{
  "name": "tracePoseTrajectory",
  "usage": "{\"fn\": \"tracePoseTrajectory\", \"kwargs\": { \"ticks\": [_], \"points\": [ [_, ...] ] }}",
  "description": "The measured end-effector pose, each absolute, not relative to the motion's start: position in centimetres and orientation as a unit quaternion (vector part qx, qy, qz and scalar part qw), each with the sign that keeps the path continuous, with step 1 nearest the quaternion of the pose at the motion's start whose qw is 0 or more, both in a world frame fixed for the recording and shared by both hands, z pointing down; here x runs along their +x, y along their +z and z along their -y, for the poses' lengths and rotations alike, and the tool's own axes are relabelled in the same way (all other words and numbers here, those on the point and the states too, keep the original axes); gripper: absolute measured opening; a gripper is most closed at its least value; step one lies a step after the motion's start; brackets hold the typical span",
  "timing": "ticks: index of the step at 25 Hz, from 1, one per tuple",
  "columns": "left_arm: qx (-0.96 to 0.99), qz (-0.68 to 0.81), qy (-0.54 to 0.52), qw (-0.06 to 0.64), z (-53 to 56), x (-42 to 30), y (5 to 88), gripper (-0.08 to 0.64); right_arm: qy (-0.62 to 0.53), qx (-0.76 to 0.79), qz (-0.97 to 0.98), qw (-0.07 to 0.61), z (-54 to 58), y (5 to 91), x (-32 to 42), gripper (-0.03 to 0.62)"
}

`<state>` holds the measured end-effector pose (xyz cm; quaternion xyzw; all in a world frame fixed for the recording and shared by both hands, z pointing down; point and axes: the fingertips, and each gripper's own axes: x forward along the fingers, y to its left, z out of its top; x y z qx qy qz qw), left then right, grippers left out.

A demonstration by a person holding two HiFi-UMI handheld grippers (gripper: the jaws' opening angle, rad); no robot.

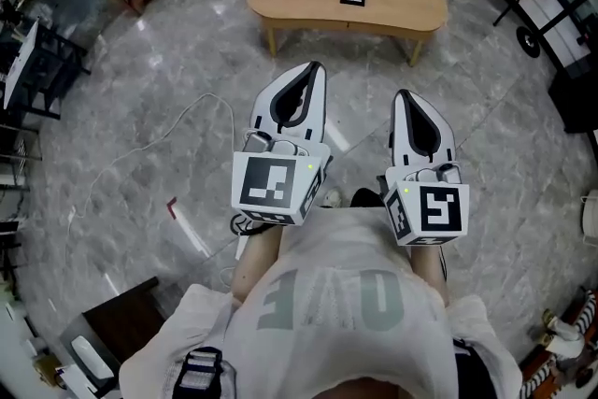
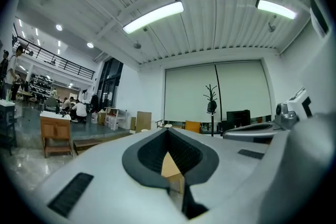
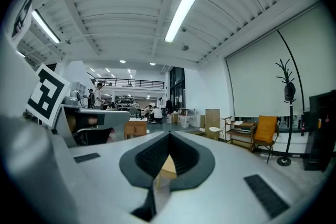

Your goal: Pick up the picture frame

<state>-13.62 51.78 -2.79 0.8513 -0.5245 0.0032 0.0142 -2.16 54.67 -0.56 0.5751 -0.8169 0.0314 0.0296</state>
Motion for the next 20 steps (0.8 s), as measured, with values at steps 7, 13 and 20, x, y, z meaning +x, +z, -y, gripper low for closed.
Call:
{"fn": "tracePoseTrajectory", "kwargs": {
  "ticks": [7, 13, 20],
  "points": [
    [0.849, 0.528, -0.007, 0.019, -50.7, -14.2, -1.9, 0.009, 0.038, 0.580, 0.813, 0.028, -54.5, 0.5, -1.4, 0.005],
    [0.843, 0.537, -0.010, -0.013, -49.5, -14.4, -2.3, 0.009, 0.015, 0.579, 0.815, -0.016, -52.3, -0.4, -0.4, 0.005],
    [0.841, 0.540, 0.000, -0.040, -46.6, -14.0, -2.1, 0.009, 0.007, 0.577, 0.815, -0.049, -47.7, -0.7, 0.2, 0.005]
  ]
}}
